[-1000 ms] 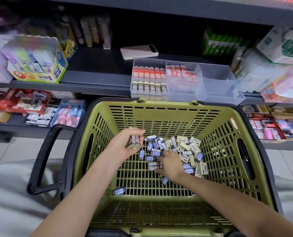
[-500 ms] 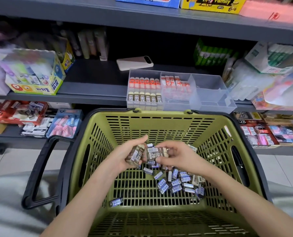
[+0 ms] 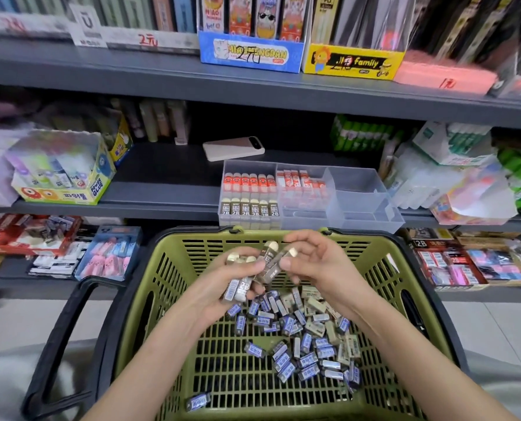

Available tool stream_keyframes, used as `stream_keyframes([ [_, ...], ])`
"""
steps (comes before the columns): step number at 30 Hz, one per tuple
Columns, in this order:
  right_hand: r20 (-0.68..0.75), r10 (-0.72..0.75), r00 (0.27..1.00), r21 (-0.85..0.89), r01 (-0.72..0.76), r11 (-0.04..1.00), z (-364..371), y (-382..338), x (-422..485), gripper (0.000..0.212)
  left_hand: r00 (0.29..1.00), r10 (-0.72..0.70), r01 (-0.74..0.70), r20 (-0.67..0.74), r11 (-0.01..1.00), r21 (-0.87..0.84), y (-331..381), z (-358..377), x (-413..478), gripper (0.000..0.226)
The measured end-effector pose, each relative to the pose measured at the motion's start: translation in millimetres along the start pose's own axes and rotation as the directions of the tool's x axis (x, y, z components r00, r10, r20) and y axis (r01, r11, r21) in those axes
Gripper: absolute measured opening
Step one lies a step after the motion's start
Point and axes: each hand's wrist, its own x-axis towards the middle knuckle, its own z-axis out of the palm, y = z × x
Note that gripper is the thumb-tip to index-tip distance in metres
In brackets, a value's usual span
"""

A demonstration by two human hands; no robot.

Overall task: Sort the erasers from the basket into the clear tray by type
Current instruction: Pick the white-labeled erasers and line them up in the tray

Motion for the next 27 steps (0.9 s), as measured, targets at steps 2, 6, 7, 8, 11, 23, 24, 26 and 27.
stream_keyframes([
  [2,-0.112,-0.051,0.992,0.019,0.053,0.998,-2,-11,11,0.035,0.993,0.095,-0.099,-0.065,0.993,-0.061,12,-4,4,0.048],
  [6,-0.259,-0.159,0.953,-0.169,0.117,0.979,4,-31,54,0.021,0.906,0.356,-0.385,-0.230,0.918,-0.097,40,-23,12,0.023],
  [7,-0.271,-0.181,0.945,-0.240,0.116,0.964,10,-34,68,0.018,0.873,0.401,-0.441,-0.277,0.892,-0.100,46,-28,15,0.017],
  [8,-0.285,-0.196,0.938,-0.299,0.107,0.948,17,-36,83,0.016,0.843,0.432,-0.485,-0.321,0.868,-0.104,51,-32,17,0.015],
  [11,-0.326,-0.203,0.923,-0.433,0.045,0.900,37,-31,124,0.015,0.790,0.450,-0.544,-0.417,0.829,-0.135,57,-43,22,0.018],
  [23,-0.151,-0.143,0.978,-0.725,-0.011,0.688,58,-11,145,0.018,0.837,0.350,-0.495,-0.421,0.813,-0.308,57,-53,28,0.004],
  [24,-0.148,-0.163,0.976,-0.737,0.001,0.676,58,-10,145,0.010,0.837,0.352,-0.493,-0.418,0.817,-0.299,57,-53,28,0.002],
  [26,-0.173,-0.202,0.964,-0.771,-0.005,0.636,58,-8,146,0.013,0.841,0.351,-0.482,-0.411,0.831,-0.278,56,-52,27,0.003],
  [27,-0.186,-0.200,0.962,-0.773,-0.018,0.634,58,-8,147,0.019,0.843,0.350,-0.478,-0.408,0.836,-0.270,56,-51,27,0.005],
])
